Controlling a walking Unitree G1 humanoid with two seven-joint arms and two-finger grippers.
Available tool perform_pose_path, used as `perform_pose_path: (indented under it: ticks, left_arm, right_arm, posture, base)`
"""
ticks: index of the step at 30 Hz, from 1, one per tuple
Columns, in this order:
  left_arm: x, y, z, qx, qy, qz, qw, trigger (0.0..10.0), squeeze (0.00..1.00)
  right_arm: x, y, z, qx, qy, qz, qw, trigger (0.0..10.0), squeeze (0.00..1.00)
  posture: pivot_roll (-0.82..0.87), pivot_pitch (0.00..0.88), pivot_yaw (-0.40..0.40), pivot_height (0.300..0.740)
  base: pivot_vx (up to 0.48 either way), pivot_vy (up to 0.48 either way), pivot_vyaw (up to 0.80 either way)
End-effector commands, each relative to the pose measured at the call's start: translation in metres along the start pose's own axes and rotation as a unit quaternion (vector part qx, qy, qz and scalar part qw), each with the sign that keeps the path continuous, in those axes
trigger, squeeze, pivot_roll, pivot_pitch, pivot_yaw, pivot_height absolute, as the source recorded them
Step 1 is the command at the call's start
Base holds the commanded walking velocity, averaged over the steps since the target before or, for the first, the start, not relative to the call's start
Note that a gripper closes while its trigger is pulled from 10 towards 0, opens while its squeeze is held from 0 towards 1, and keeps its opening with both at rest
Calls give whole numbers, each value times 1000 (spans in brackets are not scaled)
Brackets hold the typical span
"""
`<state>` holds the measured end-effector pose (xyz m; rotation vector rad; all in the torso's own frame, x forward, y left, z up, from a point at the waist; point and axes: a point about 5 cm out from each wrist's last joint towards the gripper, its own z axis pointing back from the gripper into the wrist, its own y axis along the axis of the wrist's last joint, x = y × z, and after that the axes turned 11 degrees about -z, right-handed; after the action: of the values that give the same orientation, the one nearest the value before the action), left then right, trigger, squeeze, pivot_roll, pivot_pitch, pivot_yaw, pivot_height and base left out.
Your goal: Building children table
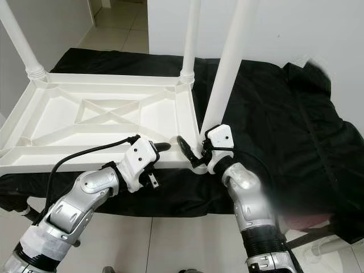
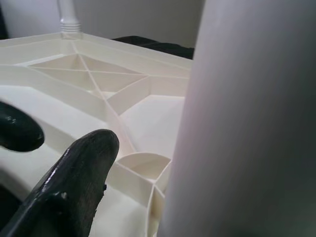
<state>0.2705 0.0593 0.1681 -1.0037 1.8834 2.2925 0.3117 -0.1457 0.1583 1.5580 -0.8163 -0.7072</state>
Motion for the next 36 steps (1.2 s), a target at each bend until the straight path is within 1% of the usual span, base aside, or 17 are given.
perform_pose_path:
  ticks: [1,2,3,4,5,6,7,14,17,18,23,26,29,31,32,34,36]
  left_arm:
    - [6,-1,3,3,-44,6,999,10000,0]
    - [7,-1,4,2,-45,7,999,10000,0]
    - [8,-1,5,2,-47,8,999,10000,0]
    - [10,-1,5,2,-48,8,999,10000,0]
    - [12,-1,5,2,-50,9,999,10000,0]
    - [13,-1,5,2,-52,9,999,10000,0]
    - [14,-1,5,1,-52,10,999,10000,0]
    - [18,0,1,1,-52,4,999,10000,0]
    - [16,-1,0,0,-46,5,999,10000,0]
    - [16,-1,0,-1,-46,3,999,10000,0]
    - [15,-1,0,-2,-46,-1,999,10000,0]
    - [15,-2,0,-3,-47,-4,999,10000,0]
    - [15,-2,0,-3,-47,-4,999,10000,0]
    - [16,-2,0,-3,-48,-5,999,10000,0]
    - [16,-2,0,-3,-48,-5,999,10000,0]
    - [17,-2,0,-3,-49,-4,999,10000,0]
    - [17,-2,-1,-4,-49,-6,999,10000,0]
  right_arm:
    - [2,-4,0,-13,13,-3,1000,10000,0]
    - [3,-5,1,-18,16,-5,1000,10000,0]
    - [4,-6,1,-21,17,-5,1000,6510,0]
    - [6,-7,2,-23,20,-6,1000,6510,0]
    - [8,-8,2,-25,21,-2,999,1216,0]
    - [10,-8,3,-26,22,1,999,1216,0]
    - [11,-9,3,-29,22,-1,999,0,0]
    - [19,-11,5,-38,16,2,999,0,0]
    - [19,-12,5,-34,8,-17,999,0,0]
    - [19,-13,5,-33,-2,-23,999,10000,0]
    - [17,-16,3,-31,-36,-46,998,10000,0]
    - [17,-19,2,-37,-72,-41,996,10000,0]
    - [17,-20,1,-39,-84,-37,995,10000,0]
    - [14,-22,0,-39,-117,-41,992,10000,0]
    - [14,-22,0,-39,-117,-41,992,10000,0]
    - [10,-22,-1,-33,-131,-47,990,10000,0]
    - [0,-22,-3,-21,-174,-59,983,10000,0]
  posture:
    - [11,76,-45,740]
    - [11,76,-45,740]
    - [12,76,-48,740]
    - [12,76,-48,740]
    - [13,77,-50,740]
    - [13,77,-50,740]
    - [13,77,-50,740]
    - [15,74,-60,740]
    - [12,71,-66,740]
    - [10,68,-66,740]
    - [9,63,-63,740]
    - [7,59,-59,740]
    - [7,59,-59,740]
    - [5,60,-57,740]
    - [5,60,-57,740]
    - [4,58,-57,740]
    - [3,59,-59,740]
  base:
    - [0,0,0]
    - [0,0,0]
    - [0,0,0]
    - [0,0,0]
    - [0,0,0]
    - [0,0,0]
    - [0,0,0]
    - [0,0,0]
    - [0,0,0]
    - [0,0,0]
    - [0,0,0]
    - [0,0,0]
    - [0,0,0]
    - [0,0,0]
    - [0,0,0]
    - [0,0,0]
    - [0,0,0]
